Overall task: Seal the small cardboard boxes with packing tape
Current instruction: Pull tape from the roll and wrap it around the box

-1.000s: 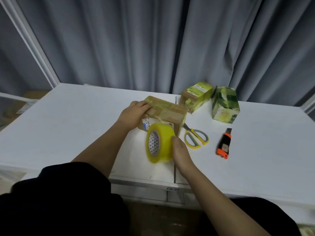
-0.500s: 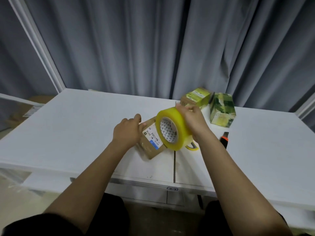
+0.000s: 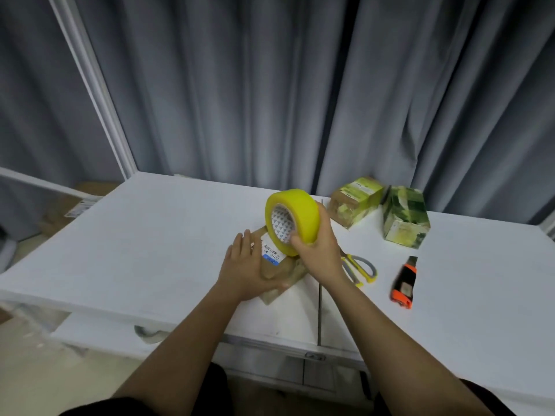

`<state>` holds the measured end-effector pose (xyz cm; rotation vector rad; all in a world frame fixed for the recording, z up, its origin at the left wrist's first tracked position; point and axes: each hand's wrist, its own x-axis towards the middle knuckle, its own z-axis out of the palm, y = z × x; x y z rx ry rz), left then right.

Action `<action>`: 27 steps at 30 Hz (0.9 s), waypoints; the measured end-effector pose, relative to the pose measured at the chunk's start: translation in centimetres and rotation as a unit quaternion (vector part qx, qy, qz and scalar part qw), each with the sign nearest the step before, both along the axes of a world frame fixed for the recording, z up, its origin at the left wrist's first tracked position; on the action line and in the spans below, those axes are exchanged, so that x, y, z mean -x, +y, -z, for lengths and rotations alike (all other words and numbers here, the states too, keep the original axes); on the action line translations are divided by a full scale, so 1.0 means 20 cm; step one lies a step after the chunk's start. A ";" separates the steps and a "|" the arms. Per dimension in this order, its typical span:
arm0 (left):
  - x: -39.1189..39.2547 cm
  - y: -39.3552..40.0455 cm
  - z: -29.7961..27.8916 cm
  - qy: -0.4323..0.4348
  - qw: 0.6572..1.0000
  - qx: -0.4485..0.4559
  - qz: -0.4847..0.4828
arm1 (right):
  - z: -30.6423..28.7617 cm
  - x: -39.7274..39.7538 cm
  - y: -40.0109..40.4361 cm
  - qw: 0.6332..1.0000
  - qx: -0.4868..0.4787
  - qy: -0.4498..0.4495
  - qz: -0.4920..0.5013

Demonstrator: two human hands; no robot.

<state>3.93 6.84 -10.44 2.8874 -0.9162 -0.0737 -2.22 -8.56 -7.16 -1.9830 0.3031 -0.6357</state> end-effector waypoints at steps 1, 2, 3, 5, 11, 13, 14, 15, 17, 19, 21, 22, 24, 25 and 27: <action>0.00 0.00 0.01 -0.014 1.000 0.001 -0.001 | -0.01 -0.01 -0.01 1.000 -0.003 -0.001 -0.007; 0.00 -0.01 0.01 -0.024 1.000 0.000 -0.002 | -0.04 -0.02 -0.02 1.000 0.002 0.002 -0.023; 0.00 0.00 0.01 -0.028 1.000 0.000 -0.004 | -0.08 -0.02 -0.04 0.999 0.008 0.002 -0.041; -0.02 0.01 0.00 -0.013 1.000 0.011 -0.012 | -0.16 0.04 -0.08 0.998 -0.011 -0.036 -0.054; -0.06 0.01 -0.02 0.010 1.000 -0.025 0.001 | -0.10 0.42 -0.17 0.998 -0.003 0.025 -0.054; -0.06 -0.01 -0.03 0.017 0.999 -0.037 -0.008 | -0.03 0.49 -0.17 0.997 -0.020 0.063 -0.049; -0.07 -0.02 -0.04 0.019 0.999 -0.037 -0.012 | 0.00 0.51 -0.16 0.995 -0.018 0.082 -0.050; -0.07 -0.02 -0.04 0.017 0.999 -0.036 -0.013 | 0.03 0.53 -0.16 0.993 -0.012 0.102 -0.051; -0.06 -0.03 -0.05 0.018 0.999 -0.041 -0.012 | 0.07 0.54 -0.14 0.990 0.007 0.133 -0.051; -0.05 -0.02 -0.06 0.023 0.999 -0.043 -0.011 | 0.08 0.53 -0.12 0.986 0.030 0.154 -0.051; -0.05 -0.02 -0.10 0.036 0.999 -0.036 -0.010 | 0.04 0.51 -0.11 0.984 0.050 0.162 -0.053; -0.06 -0.01 -0.12 0.057 0.998 -0.023 -0.010 | 0.00 0.49 -0.12 0.985 0.057 0.155 -0.054; -0.08 0.02 -0.17 0.156 0.986 0.045 -0.024 | -0.11 0.47 -0.15 0.989 0.063 0.123 -0.053; -0.09 0.04 -0.18 0.218 0.971 0.096 -0.034 | -0.16 0.46 -0.17 0.992 0.056 0.103 -0.052; -0.10 0.05 -0.18 0.296 0.940 0.165 -0.038 | -0.25 0.40 -0.21 0.995 0.022 0.075 -0.067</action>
